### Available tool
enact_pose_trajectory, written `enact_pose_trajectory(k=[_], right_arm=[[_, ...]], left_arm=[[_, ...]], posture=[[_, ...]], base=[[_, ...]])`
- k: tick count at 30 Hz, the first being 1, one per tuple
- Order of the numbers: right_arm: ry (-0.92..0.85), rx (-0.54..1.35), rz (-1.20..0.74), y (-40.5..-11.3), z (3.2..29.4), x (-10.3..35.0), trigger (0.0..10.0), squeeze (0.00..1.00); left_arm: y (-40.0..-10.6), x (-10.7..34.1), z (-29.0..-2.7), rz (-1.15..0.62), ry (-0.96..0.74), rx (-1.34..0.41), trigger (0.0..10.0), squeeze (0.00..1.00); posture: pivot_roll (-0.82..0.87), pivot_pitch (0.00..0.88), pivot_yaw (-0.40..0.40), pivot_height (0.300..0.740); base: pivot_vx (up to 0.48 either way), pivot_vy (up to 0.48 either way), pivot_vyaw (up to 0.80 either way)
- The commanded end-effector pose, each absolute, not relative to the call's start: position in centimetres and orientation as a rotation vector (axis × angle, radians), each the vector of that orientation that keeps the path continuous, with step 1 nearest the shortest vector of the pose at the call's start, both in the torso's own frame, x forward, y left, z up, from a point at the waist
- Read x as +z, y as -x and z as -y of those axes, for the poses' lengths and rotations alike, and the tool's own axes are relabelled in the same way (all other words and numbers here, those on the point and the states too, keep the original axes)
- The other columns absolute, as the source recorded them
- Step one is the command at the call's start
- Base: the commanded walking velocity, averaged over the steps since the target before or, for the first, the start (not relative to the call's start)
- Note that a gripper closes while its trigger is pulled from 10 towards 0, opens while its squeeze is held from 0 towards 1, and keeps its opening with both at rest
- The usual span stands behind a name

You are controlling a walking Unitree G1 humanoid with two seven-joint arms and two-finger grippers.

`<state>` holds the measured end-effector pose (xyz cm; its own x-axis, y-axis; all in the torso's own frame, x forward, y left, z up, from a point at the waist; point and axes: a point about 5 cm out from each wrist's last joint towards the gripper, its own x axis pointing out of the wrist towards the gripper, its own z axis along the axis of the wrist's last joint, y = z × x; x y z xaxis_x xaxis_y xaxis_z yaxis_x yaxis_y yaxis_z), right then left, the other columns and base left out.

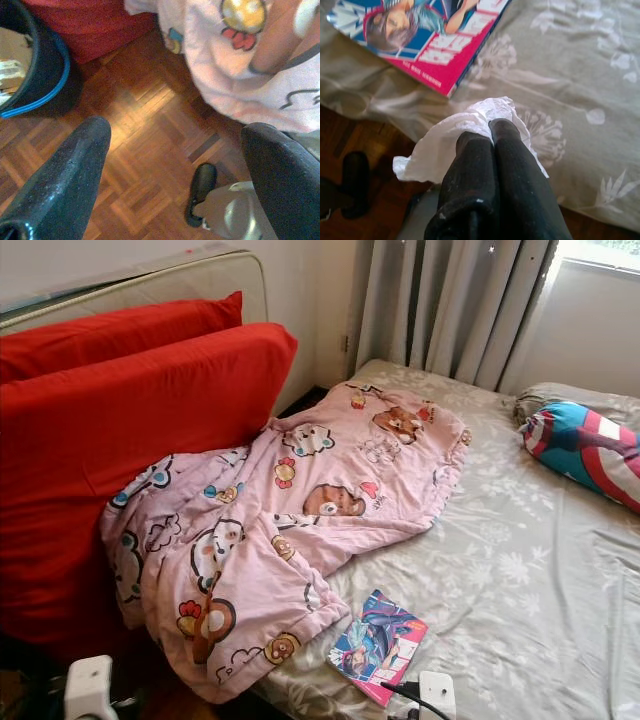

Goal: Clean up the room

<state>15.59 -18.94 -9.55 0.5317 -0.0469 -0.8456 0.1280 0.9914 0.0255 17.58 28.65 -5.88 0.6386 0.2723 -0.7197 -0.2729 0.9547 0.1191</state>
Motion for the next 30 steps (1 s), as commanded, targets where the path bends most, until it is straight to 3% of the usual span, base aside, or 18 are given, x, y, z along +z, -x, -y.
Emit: enact_pose_trajectory(k=[1, 10, 13, 22, 24, 30], right_arm=[[-0.065, -0.068, -1.016, -15.5, 18.6, -9.6, 10.0, 0.0], [-0.103, -0.152, -0.957, -16.7, 20.4, -8.9, 10.0, 0.0], [-0.154, -0.235, -0.952, -16.4, 21.1, -8.9, 10.0, 0.0], [-0.105, -0.249, -1.022, -14.6, 22.5, -9.4, 10.0, 0.0], [-0.124, -0.218, -1.031, -12.7, 20.1, -10.4, 10.0, 0.0], [-0.119, -0.172, -1.024, -12.8, 19.1, -10.4, 10.0, 0.0]], left_arm=[[-16.3, -6.2, -29.3, -0.856, 0.012, 0.323, 10.0, 0.0], [-15.5, -6.7, -28.9, -0.893, -0.011, 0.259, 10.0, 0.0], [-15.7, -6.8, -28.5, -0.896, -0.032, 0.214, 10.0, 0.0], [-16.5, -6.8, -27.4, -0.882, -0.025, 0.17, 10.0, 0.0], [-16.3, -6.9, -27.4, -0.888, -0.017, 0.169, 10.0, 0.0], [-16.6, -6.8, -27.3, -0.887, -0.021, 0.159, 10.0, 0.0]], posture=[[0.09, 0.0, -0.047, 0.726], [-0.01, 0.0, 0.02, 0.726], [-0.01, 0.0, 0.019, 0.726], [0.01, 0.0, -0.024, 0.726], [0.01, 0.0, -0.023, 0.726], [0.01, 0.0, -0.027, 0.726]], base=[[0.0, 0.0, 0.0], [0.0, 0.0, 0.0], [0.0, 0.0, 0.0], [0.0, 0.0, 0.0], [0.0, 0.0, 0.0], [0.0, 0.0, 0.0]])
